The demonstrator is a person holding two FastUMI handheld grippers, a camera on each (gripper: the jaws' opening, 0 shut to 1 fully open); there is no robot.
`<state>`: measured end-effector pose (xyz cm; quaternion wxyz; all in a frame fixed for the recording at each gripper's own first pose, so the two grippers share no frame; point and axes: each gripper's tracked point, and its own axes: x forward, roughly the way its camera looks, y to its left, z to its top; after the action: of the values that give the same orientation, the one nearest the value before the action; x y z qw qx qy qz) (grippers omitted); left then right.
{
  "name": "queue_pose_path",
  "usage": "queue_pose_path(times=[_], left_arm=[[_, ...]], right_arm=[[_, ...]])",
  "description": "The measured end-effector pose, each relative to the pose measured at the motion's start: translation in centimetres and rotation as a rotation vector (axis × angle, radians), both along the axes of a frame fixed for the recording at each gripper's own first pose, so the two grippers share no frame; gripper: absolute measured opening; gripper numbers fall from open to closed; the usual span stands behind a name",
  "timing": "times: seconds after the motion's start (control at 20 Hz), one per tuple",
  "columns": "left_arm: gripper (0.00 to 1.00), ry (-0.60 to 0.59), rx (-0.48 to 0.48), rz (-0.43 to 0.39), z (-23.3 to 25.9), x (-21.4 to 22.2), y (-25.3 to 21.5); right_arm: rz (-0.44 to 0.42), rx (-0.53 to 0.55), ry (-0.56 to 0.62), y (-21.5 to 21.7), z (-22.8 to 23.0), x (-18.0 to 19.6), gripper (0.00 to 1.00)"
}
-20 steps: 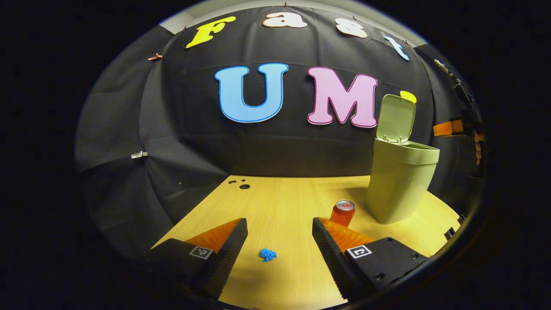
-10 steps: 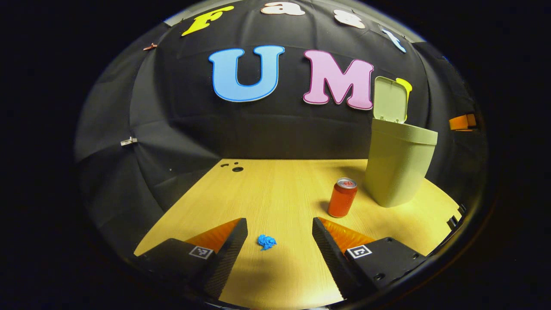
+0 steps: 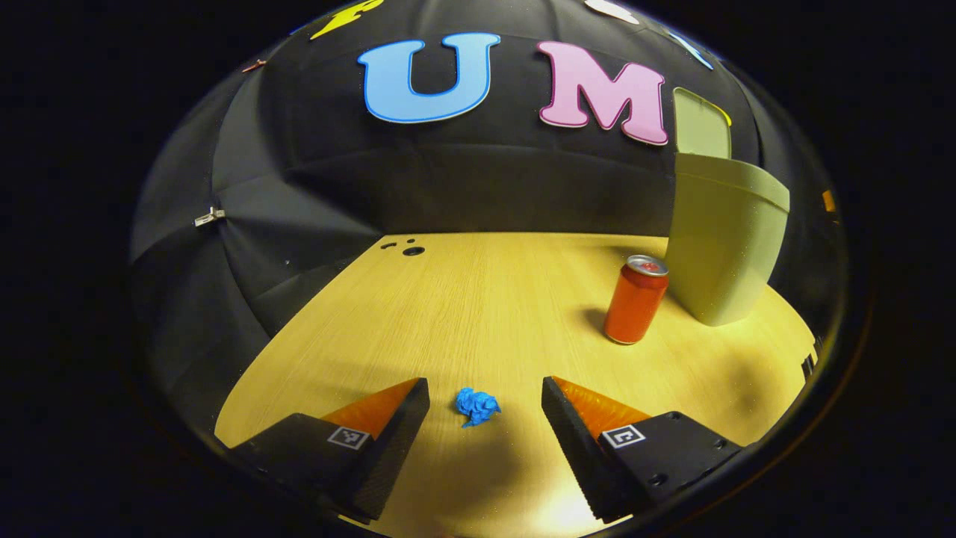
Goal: Press the lid of the desktop garbage bin to open it, pick up the crumpled paper on the desktop and throw it into the bin, then pick up the pop can on the desktop and drop it into the bin, and finally close the garbage bin lid.
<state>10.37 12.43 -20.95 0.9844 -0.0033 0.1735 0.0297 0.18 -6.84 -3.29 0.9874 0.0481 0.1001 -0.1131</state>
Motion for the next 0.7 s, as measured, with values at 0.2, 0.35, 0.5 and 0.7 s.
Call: queue_pose_path(times=[0.2, 0.35, 0.5, 0.7], left_arm=[[0.97, 0.049, -0.033, 0.006, -2.0, 1.7, 0.2], [0.97, 0.08, -0.02, -0.011, -3.2, 2.4, -0.1], [0.97, 0.106, 0.013, -0.022, -4.5, 2.5, -0.4], [0.96, 0.136, 0.013, -0.022, -5.9, 2.4, -0.4]], right_arm=[[0.017, 0.004, 0.04, 1.3, -1.8, -1.2, 0.99], [0.022, -0.001, 0.063, 2.1, -2.6, -1.8, 1.0], [0.018, -0.003, 0.082, 2.3, -3.1, -2.2, 1.0], [0.034, 0.003, 0.111, 3.7, -4.1, -2.6, 0.99]])
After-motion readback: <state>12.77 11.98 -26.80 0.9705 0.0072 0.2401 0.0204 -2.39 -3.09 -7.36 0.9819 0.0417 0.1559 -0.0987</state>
